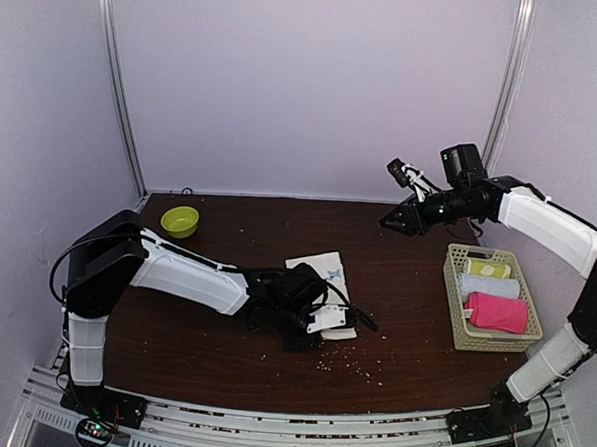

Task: Roll the towels
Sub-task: Roll the towel at the center of the board.

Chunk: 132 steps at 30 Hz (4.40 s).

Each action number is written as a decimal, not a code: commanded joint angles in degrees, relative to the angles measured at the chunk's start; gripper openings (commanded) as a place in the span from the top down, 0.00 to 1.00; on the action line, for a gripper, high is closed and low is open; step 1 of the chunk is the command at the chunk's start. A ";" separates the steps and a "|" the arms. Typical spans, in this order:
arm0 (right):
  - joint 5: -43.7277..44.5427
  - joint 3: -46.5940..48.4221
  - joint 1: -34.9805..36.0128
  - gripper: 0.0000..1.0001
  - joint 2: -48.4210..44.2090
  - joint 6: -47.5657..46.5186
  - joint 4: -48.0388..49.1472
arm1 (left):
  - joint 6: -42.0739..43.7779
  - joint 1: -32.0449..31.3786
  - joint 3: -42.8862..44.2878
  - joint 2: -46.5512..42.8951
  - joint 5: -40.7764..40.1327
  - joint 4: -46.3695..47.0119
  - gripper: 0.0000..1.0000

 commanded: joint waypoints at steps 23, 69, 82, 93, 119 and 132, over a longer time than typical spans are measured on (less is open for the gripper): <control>-7.47 -8.47 2.36 0.57 -6.11 -36.77 -31.53 | -22.89 13.20 7.36 8.56 53.46 -3.32 1.00; 31.95 -16.88 35.08 0.65 13.88 -34.96 7.23 | -30.32 16.92 10.07 16.71 60.19 -6.37 0.99; 23.68 -12.56 34.27 0.92 18.48 -31.70 -1.02 | -28.81 18.22 4.76 8.23 50.04 -5.18 0.73; -2.86 3.48 23.90 0.93 31.19 -25.98 -25.68 | -24.13 17.34 -18.29 -26.98 18.08 9.57 0.64; -8.85 20.65 18.28 0.91 49.54 -23.36 -38.80 | 7.33 -4.79 -6.94 -7.71 -13.86 6.81 0.60; -9.81 21.12 18.30 0.91 49.39 -23.62 -39.00 | 8.26 -4.70 -3.89 -1.46 -11.39 4.02 0.68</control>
